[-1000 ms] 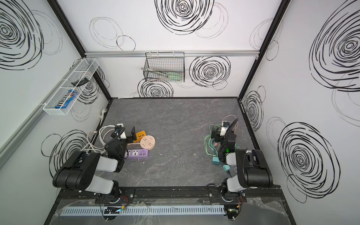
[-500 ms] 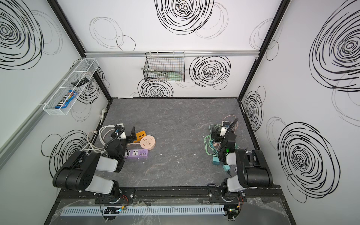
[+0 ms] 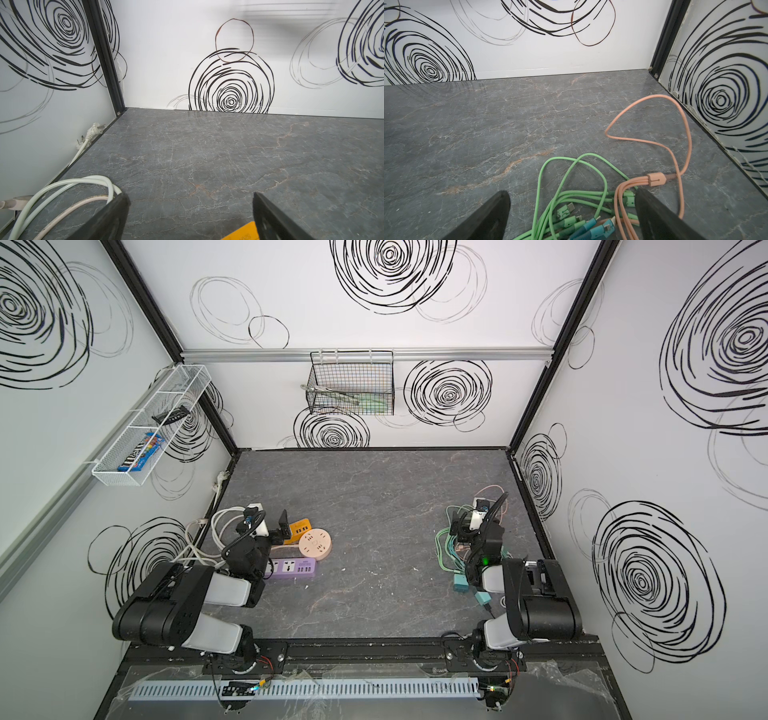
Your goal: Insert the plug
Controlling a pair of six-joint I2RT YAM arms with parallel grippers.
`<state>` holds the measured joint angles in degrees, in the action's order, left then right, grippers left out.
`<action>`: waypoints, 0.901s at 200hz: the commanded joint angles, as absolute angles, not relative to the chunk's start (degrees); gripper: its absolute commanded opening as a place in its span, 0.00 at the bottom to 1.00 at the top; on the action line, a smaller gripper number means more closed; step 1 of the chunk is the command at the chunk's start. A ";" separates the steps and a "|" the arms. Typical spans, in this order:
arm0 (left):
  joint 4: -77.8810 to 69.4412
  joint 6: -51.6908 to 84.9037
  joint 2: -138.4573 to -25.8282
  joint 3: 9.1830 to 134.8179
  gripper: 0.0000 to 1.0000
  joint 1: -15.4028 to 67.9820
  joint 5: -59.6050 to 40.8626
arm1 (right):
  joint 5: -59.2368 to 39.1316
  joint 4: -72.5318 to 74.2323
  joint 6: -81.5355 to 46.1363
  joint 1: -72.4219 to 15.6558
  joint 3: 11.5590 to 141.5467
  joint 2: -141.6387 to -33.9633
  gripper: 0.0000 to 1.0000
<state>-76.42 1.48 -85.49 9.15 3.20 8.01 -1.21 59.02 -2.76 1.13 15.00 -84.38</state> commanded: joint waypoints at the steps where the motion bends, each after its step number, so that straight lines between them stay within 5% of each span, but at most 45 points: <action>1: -79.27 1.51 -85.60 10.35 0.96 2.90 7.46 | -1.41 61.26 -2.98 1.21 15.89 -84.81 0.97; 67: -78.16 3.63 -81.89 9.10 0.96 2.81 13.05 | -0.85 60.73 -3.10 1.49 16.48 -84.19 0.97; 133: -47.44 19.59 -64.90 20.04 0.96 5.79 37.85 | 7.41 26.15 -16.16 3.05 35.00 -76.03 0.97; 161: -30.23 33.04 -64.40 28.47 0.96 4.09 29.53 | 11.29 17.55 -28.31 4.06 37.75 -73.48 0.97; 180: -22.64 40.04 -67.24 33.35 0.96 2.93 22.59 | -0.01 14.28 -31.51 7.23 37.53 -71.30 0.97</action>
